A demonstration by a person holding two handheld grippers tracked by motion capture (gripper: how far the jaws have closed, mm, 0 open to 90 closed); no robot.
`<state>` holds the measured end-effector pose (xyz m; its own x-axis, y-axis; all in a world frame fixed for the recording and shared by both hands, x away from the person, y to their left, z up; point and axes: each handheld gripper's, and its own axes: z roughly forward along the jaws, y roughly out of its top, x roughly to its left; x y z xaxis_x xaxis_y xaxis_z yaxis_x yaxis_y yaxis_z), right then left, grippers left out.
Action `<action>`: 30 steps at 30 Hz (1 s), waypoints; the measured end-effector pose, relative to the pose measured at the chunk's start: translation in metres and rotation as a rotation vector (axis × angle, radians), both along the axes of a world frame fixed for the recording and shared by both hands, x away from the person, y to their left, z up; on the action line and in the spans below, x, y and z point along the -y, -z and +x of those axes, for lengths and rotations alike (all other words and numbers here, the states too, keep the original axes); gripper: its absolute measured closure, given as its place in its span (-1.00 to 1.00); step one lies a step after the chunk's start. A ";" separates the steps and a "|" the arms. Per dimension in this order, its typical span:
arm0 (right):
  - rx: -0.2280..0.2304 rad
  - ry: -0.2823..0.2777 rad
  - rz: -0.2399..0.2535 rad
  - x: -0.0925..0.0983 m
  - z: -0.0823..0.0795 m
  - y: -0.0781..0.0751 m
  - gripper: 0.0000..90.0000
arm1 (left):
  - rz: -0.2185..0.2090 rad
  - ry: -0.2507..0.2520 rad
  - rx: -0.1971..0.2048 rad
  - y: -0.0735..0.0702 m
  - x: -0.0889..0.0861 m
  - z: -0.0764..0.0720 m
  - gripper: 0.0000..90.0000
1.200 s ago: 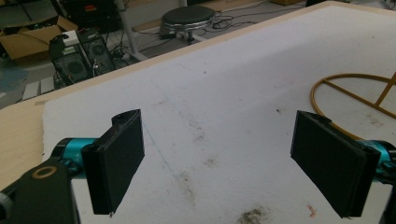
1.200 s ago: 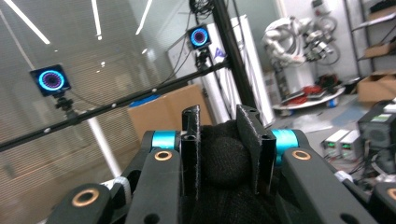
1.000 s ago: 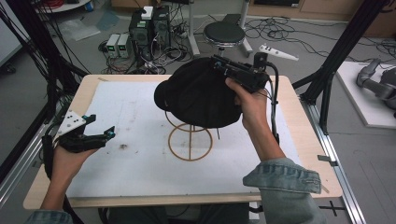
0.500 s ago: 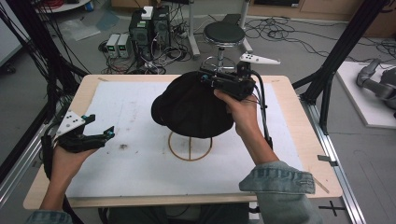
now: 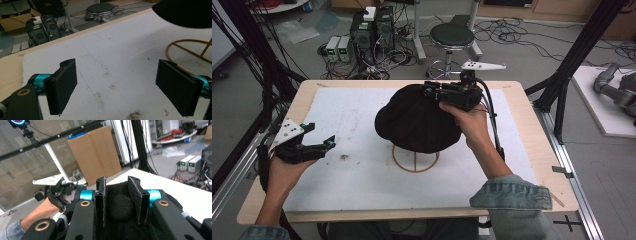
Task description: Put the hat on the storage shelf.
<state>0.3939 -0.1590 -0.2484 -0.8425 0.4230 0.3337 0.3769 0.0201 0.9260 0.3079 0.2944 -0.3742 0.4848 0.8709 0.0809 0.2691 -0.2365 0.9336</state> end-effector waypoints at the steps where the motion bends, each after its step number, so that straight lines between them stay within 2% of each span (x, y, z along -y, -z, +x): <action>1: -0.005 -0.002 -0.002 -0.001 0.000 0.002 0.55 | 0.000 -0.001 0.000 0.000 0.000 0.000 -0.61; 7: -0.036 -0.009 0.006 0.000 0.002 0.008 0.51 | -0.002 -0.001 0.003 0.000 0.000 0.000 -0.61; 16: -0.037 -0.006 0.006 0.002 0.003 0.011 0.37 | 0.000 -0.003 0.002 0.000 -0.001 0.000 -0.61; 22: -0.003 0.069 0.005 0.014 0.002 0.007 0.19 | -0.005 -0.001 0.004 0.000 0.000 0.000 -0.61; 30: 0.026 0.203 -0.013 0.049 -0.005 0.009 0.07 | -0.004 -0.003 0.004 -0.001 -0.001 -0.001 -0.61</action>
<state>0.3889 -0.2077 -0.2573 -0.7477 0.5891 0.3064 0.3504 -0.0418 0.9356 0.3073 0.2957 -0.3736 0.4817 0.8727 0.0793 0.2664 -0.2320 0.9355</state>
